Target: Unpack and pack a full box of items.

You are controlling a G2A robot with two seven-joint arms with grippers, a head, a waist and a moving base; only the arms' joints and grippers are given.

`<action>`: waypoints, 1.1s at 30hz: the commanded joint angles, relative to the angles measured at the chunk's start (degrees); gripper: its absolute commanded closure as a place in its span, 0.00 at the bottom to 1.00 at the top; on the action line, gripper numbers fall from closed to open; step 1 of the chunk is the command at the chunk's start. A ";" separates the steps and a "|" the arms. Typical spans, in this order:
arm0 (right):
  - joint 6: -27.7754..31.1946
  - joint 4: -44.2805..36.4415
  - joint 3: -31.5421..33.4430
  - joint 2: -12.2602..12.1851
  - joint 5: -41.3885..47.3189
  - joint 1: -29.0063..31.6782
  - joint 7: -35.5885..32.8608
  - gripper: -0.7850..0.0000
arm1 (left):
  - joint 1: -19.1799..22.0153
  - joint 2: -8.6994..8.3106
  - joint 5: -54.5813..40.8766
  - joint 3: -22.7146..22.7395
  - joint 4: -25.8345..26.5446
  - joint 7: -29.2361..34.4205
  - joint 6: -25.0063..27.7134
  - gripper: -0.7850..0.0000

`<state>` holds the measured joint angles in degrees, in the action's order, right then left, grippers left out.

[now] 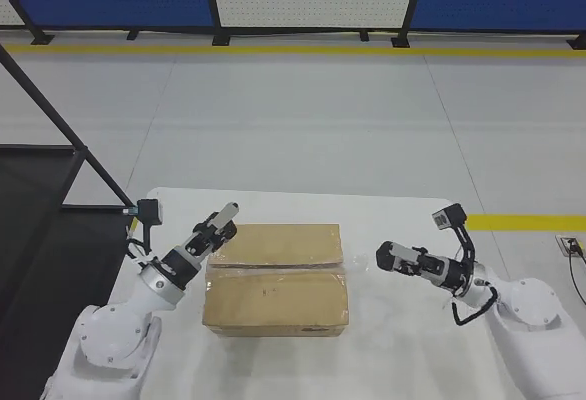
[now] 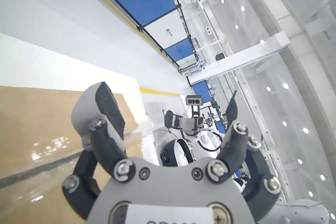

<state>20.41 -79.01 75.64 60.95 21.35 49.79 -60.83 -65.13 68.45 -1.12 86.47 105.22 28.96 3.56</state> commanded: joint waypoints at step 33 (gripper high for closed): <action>-16.16 9.32 -23.98 6.68 -7.28 -16.30 6.49 0.00 | -14.05 -2.20 -9.07 15.07 -0.74 4.03 10.45 0.00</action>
<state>4.49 -70.13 52.23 67.36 13.84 33.94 -54.42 -78.79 66.25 -9.82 101.33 104.48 33.24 13.65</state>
